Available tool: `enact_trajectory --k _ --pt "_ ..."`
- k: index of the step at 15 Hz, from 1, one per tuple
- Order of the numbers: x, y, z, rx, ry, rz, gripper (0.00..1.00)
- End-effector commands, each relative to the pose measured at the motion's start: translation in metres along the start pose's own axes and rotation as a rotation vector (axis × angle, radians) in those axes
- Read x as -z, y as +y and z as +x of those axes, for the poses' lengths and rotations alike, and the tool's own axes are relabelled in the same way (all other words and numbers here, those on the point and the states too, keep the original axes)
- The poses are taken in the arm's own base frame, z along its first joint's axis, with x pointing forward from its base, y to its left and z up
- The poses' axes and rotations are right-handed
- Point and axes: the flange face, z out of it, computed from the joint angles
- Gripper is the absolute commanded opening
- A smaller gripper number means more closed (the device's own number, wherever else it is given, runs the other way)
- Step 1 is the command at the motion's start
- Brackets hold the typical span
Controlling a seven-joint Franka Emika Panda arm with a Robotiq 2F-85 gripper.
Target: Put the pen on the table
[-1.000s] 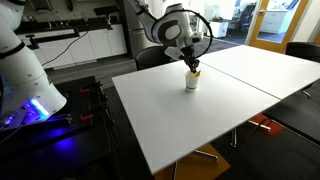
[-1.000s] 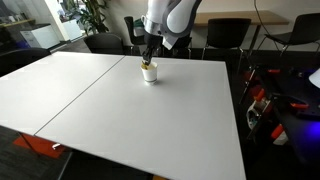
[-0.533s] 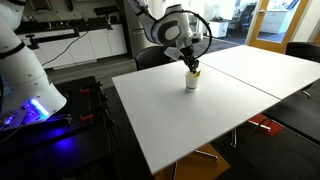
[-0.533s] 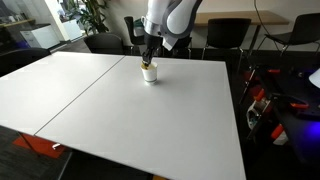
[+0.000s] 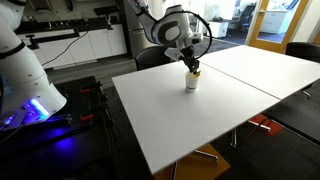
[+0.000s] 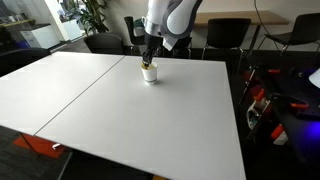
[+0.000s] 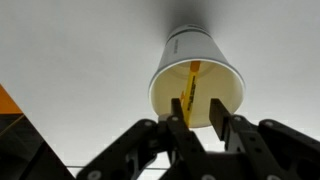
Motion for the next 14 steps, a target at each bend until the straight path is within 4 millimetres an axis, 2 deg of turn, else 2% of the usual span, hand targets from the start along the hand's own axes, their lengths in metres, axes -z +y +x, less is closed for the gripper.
enact_trajectory --k 1,5,14 --pt "-0.002 0.004 0.007 -0.030 0.026 -0.015 0.36" --pt "-0.007 0.008 0.012 -0.028 0.025 -0.017 0.36" --pt "-0.018 0.008 0.005 -0.025 0.017 -0.005 0.36"
